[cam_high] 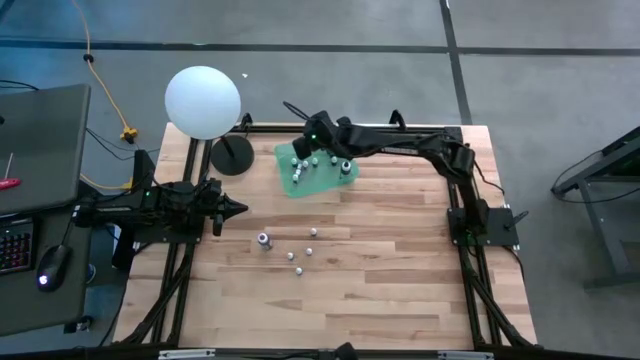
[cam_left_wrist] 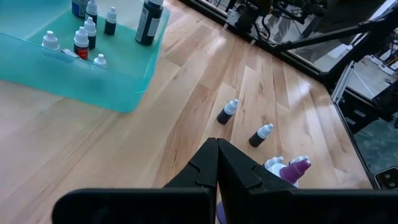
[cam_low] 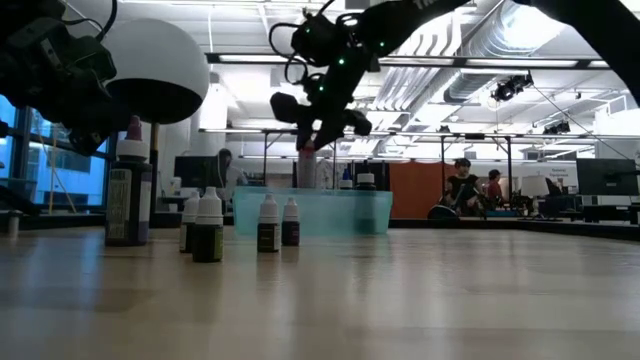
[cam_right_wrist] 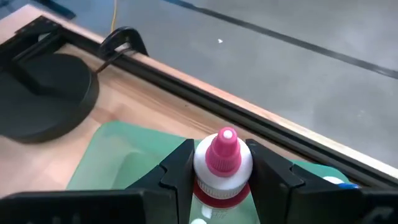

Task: Pick & Place food coloring
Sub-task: Put the large pink dye bottles in the green bin

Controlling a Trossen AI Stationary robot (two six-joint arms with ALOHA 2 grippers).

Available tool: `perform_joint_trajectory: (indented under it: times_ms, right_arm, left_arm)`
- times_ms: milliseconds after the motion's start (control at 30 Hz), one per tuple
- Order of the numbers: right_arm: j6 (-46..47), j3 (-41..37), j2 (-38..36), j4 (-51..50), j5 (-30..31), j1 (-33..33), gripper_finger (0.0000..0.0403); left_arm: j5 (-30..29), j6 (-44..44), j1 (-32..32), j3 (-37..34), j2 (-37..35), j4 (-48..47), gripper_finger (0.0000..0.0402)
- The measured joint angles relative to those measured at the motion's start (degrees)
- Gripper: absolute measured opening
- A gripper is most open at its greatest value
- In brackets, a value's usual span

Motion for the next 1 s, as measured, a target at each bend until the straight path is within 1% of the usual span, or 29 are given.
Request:
perform_joint_trajectory:
  times_ms: [233,367,600,1000]
  right_arm:
    - [0.96,-0.01,1.97,0.11,1.92,-0.09,0.0117]
    - [0.89,0.02,1.79,0.87,5.11,-0.21,0.0117]
    - [1.85,0.02,2.34,1.10,4.37,-0.94,0.0117]
    - [4.48,-0.02,5.64,2.37,3.95,-0.81,0.0117]
  left_arm:
    - [0.00,0.00,-0.02,0.00,-0.02,-0.02,0.0000]
    - [0.00,0.00,0.00,0.00,-0.02,-0.02,0.0000]
    - [0.00,0.00,-0.01,0.00,-0.01,-0.02,0.0000]
    - [0.22,0.00,-0.02,0.00,-0.01,-0.04,0.0000]
